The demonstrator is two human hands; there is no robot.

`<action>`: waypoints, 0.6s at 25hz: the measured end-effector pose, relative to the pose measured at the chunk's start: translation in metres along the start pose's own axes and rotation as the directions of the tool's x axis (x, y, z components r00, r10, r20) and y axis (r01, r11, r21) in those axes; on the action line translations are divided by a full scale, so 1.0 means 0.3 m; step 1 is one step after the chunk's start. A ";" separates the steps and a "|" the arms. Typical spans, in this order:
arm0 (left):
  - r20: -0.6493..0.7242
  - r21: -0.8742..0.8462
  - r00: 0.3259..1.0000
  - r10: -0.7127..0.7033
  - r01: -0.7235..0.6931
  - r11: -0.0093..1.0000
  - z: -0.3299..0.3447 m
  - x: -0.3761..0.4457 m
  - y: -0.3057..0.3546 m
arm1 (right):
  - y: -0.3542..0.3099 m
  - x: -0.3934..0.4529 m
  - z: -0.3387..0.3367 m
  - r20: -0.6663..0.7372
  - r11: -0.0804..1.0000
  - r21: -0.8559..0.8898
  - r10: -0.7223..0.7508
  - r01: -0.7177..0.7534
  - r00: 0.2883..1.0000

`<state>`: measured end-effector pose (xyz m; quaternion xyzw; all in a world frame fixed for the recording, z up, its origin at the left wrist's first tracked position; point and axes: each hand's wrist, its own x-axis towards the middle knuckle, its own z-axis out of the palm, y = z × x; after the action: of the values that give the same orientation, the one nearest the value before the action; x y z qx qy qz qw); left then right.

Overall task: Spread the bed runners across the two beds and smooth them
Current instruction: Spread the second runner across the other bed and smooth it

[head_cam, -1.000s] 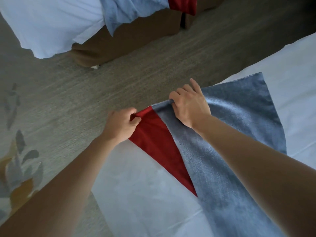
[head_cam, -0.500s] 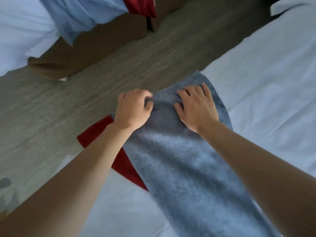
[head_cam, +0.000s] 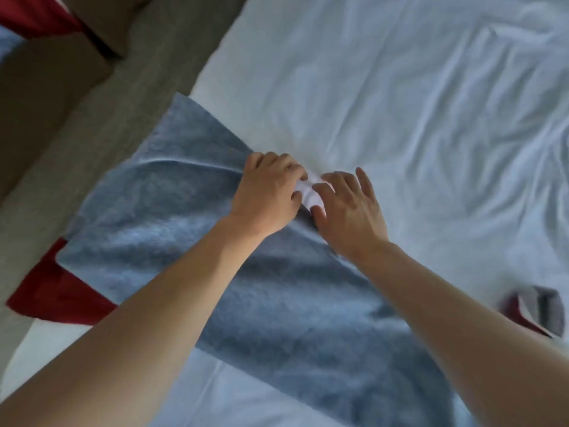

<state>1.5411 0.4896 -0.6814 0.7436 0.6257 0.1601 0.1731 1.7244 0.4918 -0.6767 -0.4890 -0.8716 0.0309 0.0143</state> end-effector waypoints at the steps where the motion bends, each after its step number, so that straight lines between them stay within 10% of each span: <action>1: 0.056 0.007 0.996 0.063 -0.064 0.998 0.028 -0.009 0.081 | 0.051 -0.096 -0.010 0.039 0.999 -0.007 0.048 -0.048 0.998; 10: 0.431 -0.039 0.812 0.394 -0.419 0.907 0.328 -0.209 0.783 | 0.379 -0.880 -0.075 0.124 0.933 -0.040 0.361 -0.358 0.924; 15: 0.427 0.007 0.828 0.365 -0.406 0.914 0.381 -0.250 0.970 | 0.500 -1.085 -0.136 0.004 0.920 0.000 0.393 -0.393 0.920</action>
<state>1.8352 0.3635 -0.6514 0.8787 0.4182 -0.0011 0.2302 2.0243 0.2936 -0.6444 -0.6536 -0.7560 0.0343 0.0063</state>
